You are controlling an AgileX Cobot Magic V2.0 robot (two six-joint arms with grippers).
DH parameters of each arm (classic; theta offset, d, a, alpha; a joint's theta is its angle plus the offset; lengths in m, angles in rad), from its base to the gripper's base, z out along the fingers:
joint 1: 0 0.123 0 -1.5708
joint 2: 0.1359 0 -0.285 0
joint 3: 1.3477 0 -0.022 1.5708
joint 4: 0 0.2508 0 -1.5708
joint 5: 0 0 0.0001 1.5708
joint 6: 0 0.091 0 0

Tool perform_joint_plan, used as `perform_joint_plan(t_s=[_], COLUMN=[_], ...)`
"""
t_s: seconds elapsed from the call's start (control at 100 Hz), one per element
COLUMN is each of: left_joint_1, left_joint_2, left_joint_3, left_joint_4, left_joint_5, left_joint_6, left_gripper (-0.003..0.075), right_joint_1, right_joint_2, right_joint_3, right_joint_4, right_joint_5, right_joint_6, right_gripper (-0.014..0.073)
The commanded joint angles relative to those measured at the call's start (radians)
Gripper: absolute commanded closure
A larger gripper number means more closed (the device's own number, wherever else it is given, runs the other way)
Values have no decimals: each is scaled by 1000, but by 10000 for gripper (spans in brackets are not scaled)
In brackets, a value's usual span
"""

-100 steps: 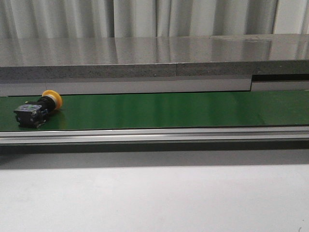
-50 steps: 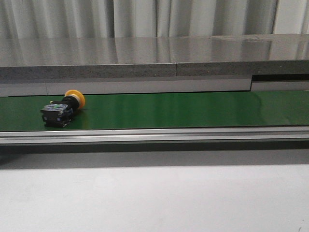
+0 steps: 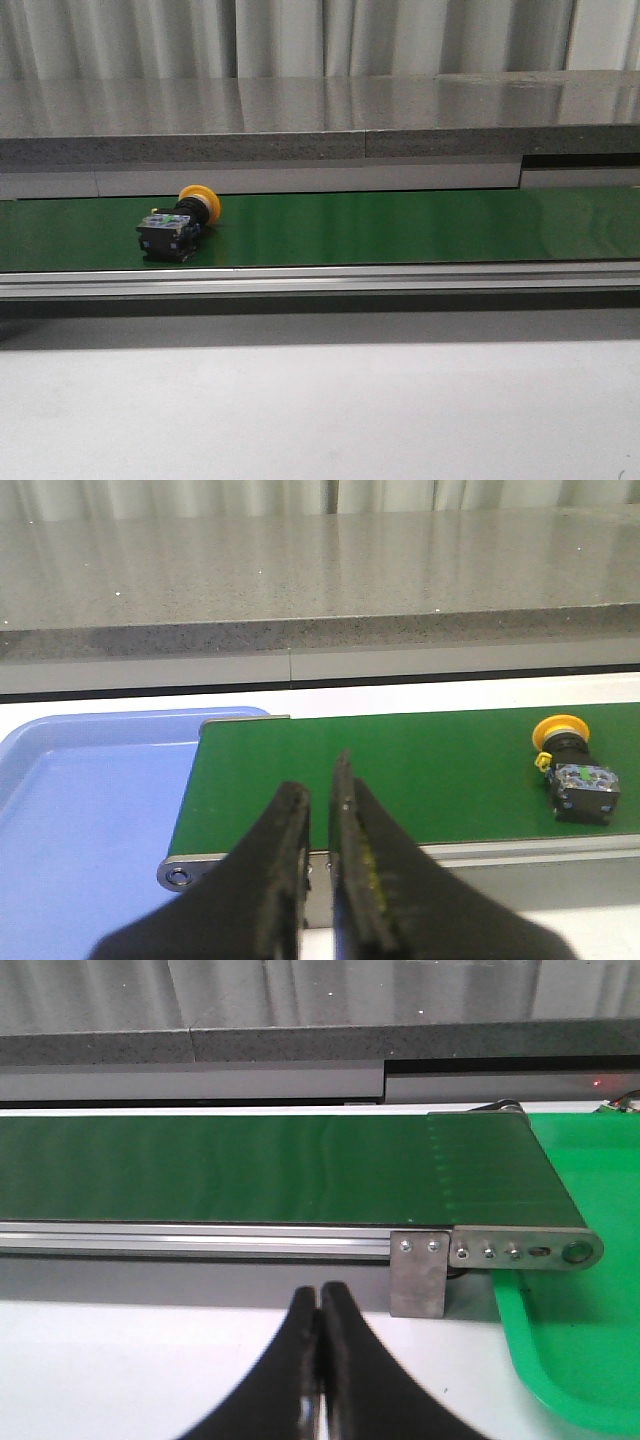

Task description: Move button from left to right

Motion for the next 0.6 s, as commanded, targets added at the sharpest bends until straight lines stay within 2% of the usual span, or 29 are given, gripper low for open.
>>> perform_joint_plan(t_s=[0.0,0.59], left_joint_1=[-8,-8], left_joint_2=[15,15], left_joint_3=[-27,-27], left_joint_4=[-7,-7], left_joint_5=[-63,-63], left_joint_6=[-2,-2], left_gripper=[741,741], right_joint_1=[1,1], right_joint_2=[-21,-21], right_joint_3=[-15,-15], right_joint_4=[-11,-11], right_joint_5=[-86,-125], right_joint_6=[0,0], right_gripper=[661,661])
